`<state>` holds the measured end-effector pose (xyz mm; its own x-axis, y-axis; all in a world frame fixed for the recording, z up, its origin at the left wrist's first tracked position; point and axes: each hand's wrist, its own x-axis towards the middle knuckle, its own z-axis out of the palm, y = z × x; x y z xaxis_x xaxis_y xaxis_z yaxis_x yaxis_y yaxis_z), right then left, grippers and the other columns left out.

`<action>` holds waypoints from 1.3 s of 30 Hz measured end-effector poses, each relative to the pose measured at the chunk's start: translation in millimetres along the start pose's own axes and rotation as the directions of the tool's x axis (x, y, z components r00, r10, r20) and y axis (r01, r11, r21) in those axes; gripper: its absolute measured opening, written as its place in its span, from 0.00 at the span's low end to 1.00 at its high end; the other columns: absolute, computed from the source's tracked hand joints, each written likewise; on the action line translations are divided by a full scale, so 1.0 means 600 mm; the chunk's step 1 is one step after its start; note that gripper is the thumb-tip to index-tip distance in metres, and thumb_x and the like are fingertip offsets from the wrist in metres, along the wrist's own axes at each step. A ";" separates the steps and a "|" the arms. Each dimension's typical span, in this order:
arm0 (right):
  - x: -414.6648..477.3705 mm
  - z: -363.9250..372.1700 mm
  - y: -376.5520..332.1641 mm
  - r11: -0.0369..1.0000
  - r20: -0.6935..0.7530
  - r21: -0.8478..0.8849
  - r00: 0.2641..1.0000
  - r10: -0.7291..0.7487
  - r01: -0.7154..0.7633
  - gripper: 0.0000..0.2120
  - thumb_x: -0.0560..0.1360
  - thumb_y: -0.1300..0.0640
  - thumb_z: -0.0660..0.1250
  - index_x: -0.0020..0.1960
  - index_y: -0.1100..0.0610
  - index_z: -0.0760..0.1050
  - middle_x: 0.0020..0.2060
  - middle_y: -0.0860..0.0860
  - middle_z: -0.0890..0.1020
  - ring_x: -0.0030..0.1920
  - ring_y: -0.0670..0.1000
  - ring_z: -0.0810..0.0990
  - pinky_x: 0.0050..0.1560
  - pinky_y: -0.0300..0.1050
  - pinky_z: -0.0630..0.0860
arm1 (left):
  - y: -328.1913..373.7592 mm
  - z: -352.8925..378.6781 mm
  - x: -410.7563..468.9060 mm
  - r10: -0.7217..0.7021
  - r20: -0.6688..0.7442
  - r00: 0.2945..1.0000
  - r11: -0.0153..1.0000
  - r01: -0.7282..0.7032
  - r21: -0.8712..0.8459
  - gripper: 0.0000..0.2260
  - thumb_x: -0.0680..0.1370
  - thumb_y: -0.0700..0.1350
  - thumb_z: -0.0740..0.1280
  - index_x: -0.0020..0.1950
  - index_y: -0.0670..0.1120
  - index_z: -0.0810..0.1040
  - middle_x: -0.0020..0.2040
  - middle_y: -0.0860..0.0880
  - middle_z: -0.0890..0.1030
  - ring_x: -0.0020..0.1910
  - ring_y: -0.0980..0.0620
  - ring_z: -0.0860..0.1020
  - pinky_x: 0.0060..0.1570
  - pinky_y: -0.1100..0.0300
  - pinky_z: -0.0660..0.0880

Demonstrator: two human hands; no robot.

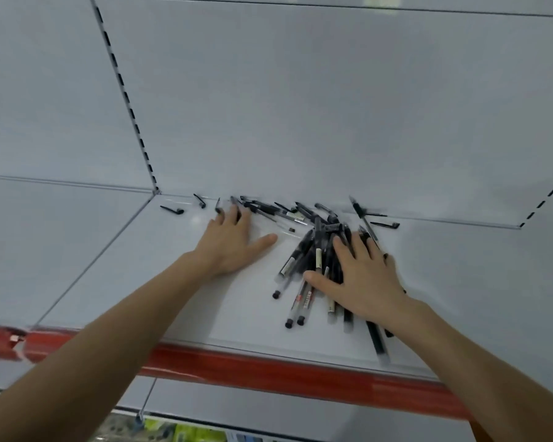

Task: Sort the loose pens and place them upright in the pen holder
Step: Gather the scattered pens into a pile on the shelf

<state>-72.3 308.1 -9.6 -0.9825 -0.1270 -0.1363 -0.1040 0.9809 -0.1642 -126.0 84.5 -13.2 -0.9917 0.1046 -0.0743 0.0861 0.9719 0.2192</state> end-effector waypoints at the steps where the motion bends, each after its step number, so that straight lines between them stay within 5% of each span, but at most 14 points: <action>1: 0.003 0.002 -0.006 1.000 -0.004 0.006 1.000 0.002 -0.002 0.46 0.65 0.25 0.44 0.75 0.49 0.41 0.76 0.55 0.43 0.75 0.59 0.42 0.73 0.63 0.45 | 0.007 0.001 0.000 0.033 0.010 0.999 0.999 -0.033 -0.004 0.39 0.73 0.69 0.48 0.75 0.44 0.49 0.77 0.42 0.49 0.75 0.41 0.49 0.73 0.48 0.50; 5: -0.002 -0.009 -0.010 0.988 -0.034 0.151 0.999 -0.033 0.038 0.46 0.64 0.25 0.46 0.75 0.48 0.44 0.76 0.52 0.45 0.76 0.54 0.43 0.75 0.57 0.46 | -0.011 -0.022 -0.018 0.162 -0.057 0.985 0.982 -0.166 -0.090 0.30 0.76 0.64 0.52 0.73 0.49 0.60 0.76 0.46 0.57 0.74 0.47 0.56 0.72 0.53 0.54; 8: -0.013 -0.020 0.003 0.979 -0.106 0.193 0.993 -0.047 0.067 0.46 0.62 0.26 0.46 0.75 0.46 0.46 0.76 0.50 0.45 0.76 0.51 0.43 0.75 0.54 0.47 | -0.079 -0.041 -0.012 0.083 -0.252 0.964 0.992 -0.103 -0.067 0.29 0.75 0.65 0.53 0.69 0.49 0.68 0.73 0.44 0.63 0.71 0.44 0.62 0.69 0.51 0.59; 12: -0.006 -0.016 0.013 0.993 -0.052 0.119 0.998 0.021 -0.015 0.46 0.63 0.23 0.47 0.75 0.45 0.47 0.76 0.50 0.45 0.76 0.53 0.44 0.74 0.59 0.49 | -0.153 -0.045 0.023 -0.081 -0.111 0.991 0.995 0.086 0.041 0.33 0.74 0.68 0.51 0.73 0.53 0.58 0.76 0.44 0.52 0.75 0.42 0.49 0.72 0.46 0.49; 17: 0.003 -0.007 -0.003 0.989 -0.048 0.143 0.998 0.038 -0.031 0.47 0.61 0.25 0.46 0.75 0.46 0.45 0.76 0.51 0.45 0.76 0.52 0.43 0.75 0.58 0.47 | -0.115 -0.028 0.048 0.108 -0.023 0.994 0.994 -0.108 -0.034 0.43 0.66 0.75 0.44 0.74 0.52 0.56 0.75 0.46 0.55 0.75 0.44 0.48 0.74 0.47 0.49; 23: 0.009 0.001 -0.013 0.989 -0.064 0.139 0.996 0.066 -0.057 0.50 0.62 0.20 0.44 0.75 0.47 0.45 0.76 0.51 0.46 0.76 0.52 0.43 0.75 0.55 0.46 | -0.016 -0.002 0.020 0.353 -0.002 0.936 0.932 -0.352 -0.084 0.33 0.76 0.65 0.51 0.75 0.48 0.52 0.77 0.46 0.54 0.76 0.49 0.46 0.72 0.58 0.41; 27: 0.003 -0.002 -0.019 0.984 -0.075 0.167 0.994 0.079 -0.065 0.46 0.63 0.26 0.47 0.75 0.48 0.46 0.76 0.51 0.46 0.76 0.51 0.44 0.75 0.54 0.46 | 0.020 0.013 -0.001 0.477 0.009 0.879 0.875 -0.474 -0.099 0.33 0.76 0.65 0.50 0.76 0.49 0.50 0.77 0.47 0.50 0.76 0.51 0.44 0.70 0.60 0.38; 33: 0.021 -0.033 0.045 0.929 -0.251 0.370 0.961 0.117 -0.017 0.36 0.70 0.35 0.54 0.73 0.51 0.59 0.75 0.52 0.58 0.75 0.50 0.52 0.72 0.47 0.50 | -0.015 -0.011 0.055 0.344 -0.291 0.893 0.907 -0.396 -0.142 0.39 0.68 0.69 0.44 0.70 0.48 0.66 0.70 0.42 0.65 0.71 0.44 0.61 0.70 0.52 0.56; 39: 0.115 -0.050 0.147 0.939 -0.229 0.326 0.955 0.189 -0.108 0.26 0.77 0.44 0.57 0.69 0.58 0.66 0.69 0.57 0.69 0.70 0.56 0.63 0.69 0.49 0.59 | -0.001 -0.002 0.107 0.278 -0.182 0.943 0.953 -0.294 -0.068 0.39 0.66 0.72 0.43 0.68 0.51 0.68 0.66 0.44 0.68 0.67 0.43 0.62 0.69 0.52 0.58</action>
<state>-153.8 390.0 -4.3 -0.9932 0.0981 0.0624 0.0588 0.8869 -0.4582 -190.1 90.3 -17.3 -0.9288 0.3302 0.1680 0.3671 0.8816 0.2967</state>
